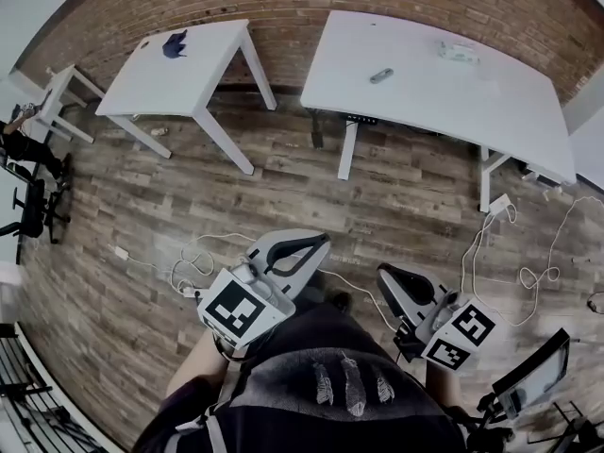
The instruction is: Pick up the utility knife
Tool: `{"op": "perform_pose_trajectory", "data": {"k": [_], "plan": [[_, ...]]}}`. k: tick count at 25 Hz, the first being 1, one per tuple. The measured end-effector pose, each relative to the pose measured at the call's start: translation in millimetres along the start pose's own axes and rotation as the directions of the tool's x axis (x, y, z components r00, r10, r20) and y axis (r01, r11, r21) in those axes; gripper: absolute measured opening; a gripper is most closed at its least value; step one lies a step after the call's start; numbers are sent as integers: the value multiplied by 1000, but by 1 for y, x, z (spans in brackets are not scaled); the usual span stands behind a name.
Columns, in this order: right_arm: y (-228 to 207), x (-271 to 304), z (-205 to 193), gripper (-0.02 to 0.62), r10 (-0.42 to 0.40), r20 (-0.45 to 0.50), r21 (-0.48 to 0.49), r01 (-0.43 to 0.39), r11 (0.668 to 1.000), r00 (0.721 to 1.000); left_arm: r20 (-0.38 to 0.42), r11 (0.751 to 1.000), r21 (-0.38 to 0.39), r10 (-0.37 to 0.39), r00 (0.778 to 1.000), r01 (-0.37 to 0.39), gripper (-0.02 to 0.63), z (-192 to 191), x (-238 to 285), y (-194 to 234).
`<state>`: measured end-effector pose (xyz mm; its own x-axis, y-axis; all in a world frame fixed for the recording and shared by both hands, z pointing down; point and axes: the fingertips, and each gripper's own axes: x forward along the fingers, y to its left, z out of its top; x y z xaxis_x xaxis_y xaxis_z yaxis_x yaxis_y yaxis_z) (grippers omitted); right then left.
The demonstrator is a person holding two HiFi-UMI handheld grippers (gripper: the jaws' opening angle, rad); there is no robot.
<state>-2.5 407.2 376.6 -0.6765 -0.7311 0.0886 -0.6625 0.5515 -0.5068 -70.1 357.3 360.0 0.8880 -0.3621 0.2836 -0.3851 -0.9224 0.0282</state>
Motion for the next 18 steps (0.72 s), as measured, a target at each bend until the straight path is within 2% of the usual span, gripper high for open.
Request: {"op": "perform_pose_trajectory", "data": {"k": [6,18], "plan": [[-19,11,8,-2,-15,-12,-14,15,1000,1000,-1,999,-22,40,999,-40,-3,-7,14,26],[-43,85,46,-2,-50,-95,-117,39,992,994,104,998,-60,35,994,-29,-3,4,16,104]]}}
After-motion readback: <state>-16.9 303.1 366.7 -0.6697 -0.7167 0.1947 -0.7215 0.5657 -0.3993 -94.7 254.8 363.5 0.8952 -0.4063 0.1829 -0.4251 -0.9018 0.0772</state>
